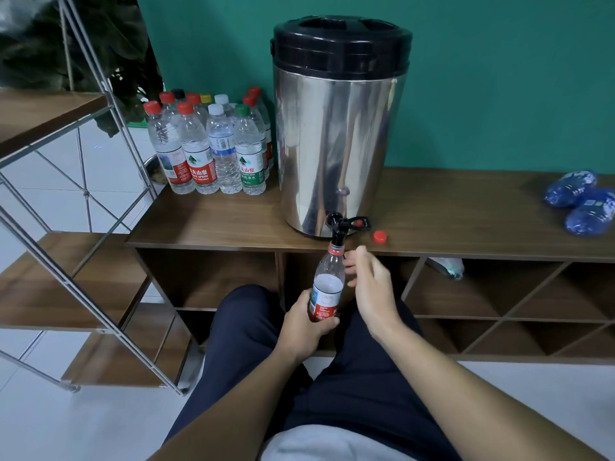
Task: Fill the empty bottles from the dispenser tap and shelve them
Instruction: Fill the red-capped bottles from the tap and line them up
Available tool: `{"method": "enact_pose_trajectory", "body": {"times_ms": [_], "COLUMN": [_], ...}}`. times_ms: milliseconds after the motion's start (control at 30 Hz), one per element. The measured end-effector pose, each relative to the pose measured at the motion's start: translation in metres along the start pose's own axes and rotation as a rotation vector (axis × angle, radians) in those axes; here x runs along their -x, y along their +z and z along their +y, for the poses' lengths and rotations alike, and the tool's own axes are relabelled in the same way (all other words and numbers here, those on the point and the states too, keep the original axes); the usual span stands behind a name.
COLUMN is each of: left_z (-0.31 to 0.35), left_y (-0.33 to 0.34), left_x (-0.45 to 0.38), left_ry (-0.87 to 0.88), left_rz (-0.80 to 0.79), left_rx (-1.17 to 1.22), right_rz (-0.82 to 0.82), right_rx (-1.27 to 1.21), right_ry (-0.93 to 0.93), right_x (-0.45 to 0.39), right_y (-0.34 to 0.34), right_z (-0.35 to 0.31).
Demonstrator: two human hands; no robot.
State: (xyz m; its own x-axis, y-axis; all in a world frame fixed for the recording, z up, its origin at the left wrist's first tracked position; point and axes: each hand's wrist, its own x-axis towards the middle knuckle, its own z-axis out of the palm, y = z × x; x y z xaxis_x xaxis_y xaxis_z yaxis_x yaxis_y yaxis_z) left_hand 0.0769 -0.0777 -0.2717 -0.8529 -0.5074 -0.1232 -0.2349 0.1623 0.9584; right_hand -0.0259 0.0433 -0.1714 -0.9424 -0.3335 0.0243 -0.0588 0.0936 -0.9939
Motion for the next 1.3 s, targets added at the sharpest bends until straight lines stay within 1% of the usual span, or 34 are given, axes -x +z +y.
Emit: {"method": "enact_pose_trajectory", "body": {"times_ms": [67, 167, 267, 400, 500, 733, 1000, 1300], "left_z": [-0.001, -0.003, 0.001, 0.0, -0.002, -0.002, -0.003, -0.002], "left_y": [0.0, 0.001, 0.004, 0.003, 0.003, 0.0, 0.001, -0.002], "left_x": [0.001, 0.004, 0.008, 0.009, 0.009, 0.012, 0.013, 0.015], "left_ry": [0.011, 0.037, 0.075, 0.096, 0.102, 0.104, 0.097, 0.094], "left_rz": [-0.007, -0.03, -0.037, -0.063, -0.069, -0.071, -0.065, -0.074], "left_rx": [-0.019, -0.034, -0.023, 0.004, 0.007, 0.048, 0.016, -0.009], "right_rz": [-0.057, -0.135, -0.157, -0.17, -0.191, -0.24, -0.273, -0.275], "right_rx": [0.018, 0.123, 0.16, 0.167, 0.171, 0.176, 0.185, 0.186], "right_ry": [0.015, 0.023, 0.035, 0.002, 0.034, 0.032, 0.025, 0.008], "right_x": [0.013, 0.031, 0.036, 0.035, 0.035, 0.033, 0.031, 0.033], "right_y": [0.004, 0.011, 0.013, 0.009, 0.006, 0.005, 0.001, 0.002], "right_z": [0.019, 0.048, 0.064, 0.068, 0.071, 0.078, 0.083, 0.082]}}
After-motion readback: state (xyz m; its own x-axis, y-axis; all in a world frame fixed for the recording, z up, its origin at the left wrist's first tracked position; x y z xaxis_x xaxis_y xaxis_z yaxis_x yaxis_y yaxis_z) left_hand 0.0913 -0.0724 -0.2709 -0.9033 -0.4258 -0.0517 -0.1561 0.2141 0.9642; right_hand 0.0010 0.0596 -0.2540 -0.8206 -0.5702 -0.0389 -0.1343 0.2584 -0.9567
